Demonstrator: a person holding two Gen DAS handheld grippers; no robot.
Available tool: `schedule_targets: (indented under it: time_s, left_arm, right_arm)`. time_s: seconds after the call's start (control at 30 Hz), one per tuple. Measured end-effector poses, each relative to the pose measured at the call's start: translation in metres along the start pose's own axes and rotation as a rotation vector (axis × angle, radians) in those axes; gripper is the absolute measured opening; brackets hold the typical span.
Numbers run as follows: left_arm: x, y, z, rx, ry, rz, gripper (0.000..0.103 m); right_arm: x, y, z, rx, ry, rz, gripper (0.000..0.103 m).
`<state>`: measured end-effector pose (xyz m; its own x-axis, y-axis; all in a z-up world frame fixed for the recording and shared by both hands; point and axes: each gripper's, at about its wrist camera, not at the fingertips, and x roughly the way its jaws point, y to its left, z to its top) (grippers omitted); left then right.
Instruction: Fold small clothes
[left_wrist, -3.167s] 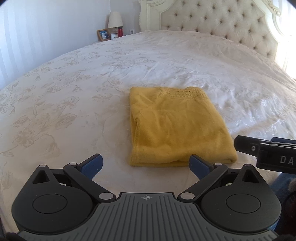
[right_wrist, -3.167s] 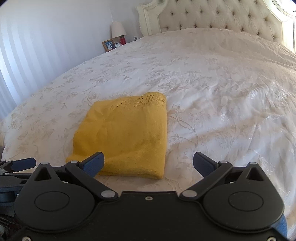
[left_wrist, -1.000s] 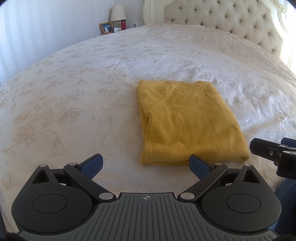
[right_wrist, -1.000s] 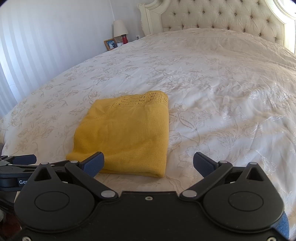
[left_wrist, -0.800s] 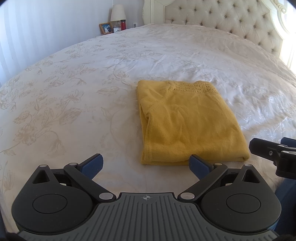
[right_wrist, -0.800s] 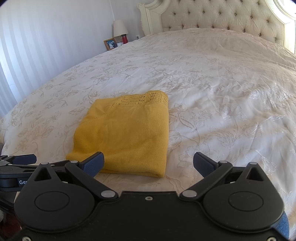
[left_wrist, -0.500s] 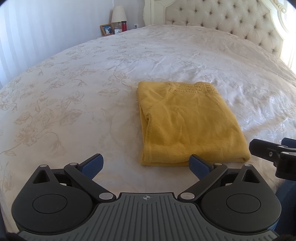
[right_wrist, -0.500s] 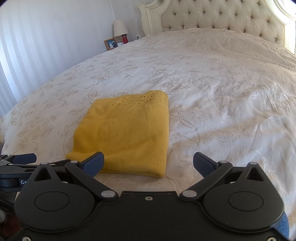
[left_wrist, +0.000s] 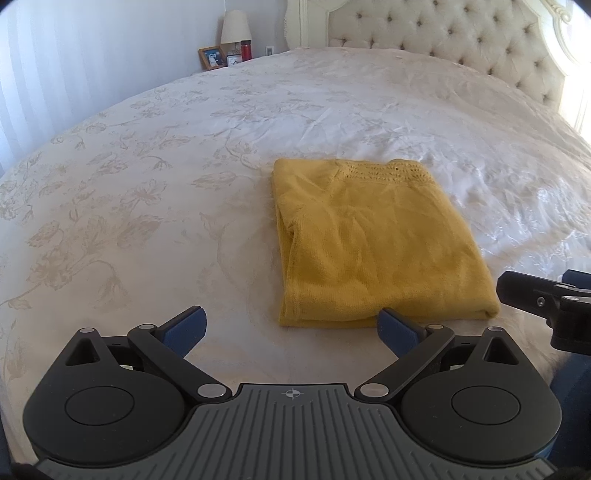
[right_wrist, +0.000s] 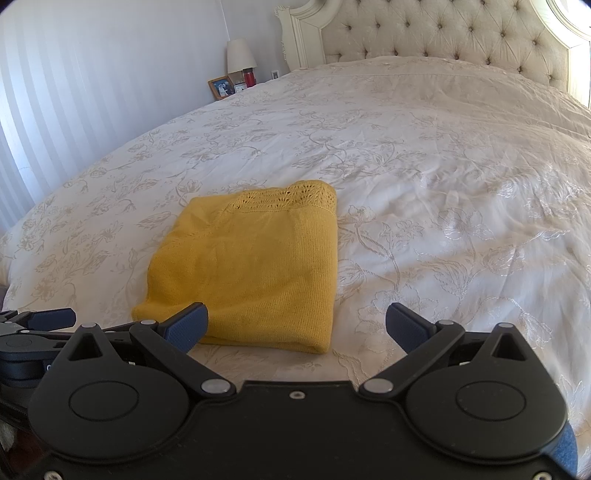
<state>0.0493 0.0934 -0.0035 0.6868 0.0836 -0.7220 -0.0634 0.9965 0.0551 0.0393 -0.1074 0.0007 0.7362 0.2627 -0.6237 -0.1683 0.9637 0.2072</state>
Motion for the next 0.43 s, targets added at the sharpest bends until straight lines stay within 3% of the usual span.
schedule_targets:
  time_s: [0.43]
  left_arm:
    - [-0.0009,-0.0049,-0.0003,0.007,-0.004,0.011,0.100]
  right_arm:
    - [-0.0002,0.0007,-0.0003,0.001,0.001,0.002,0.102]
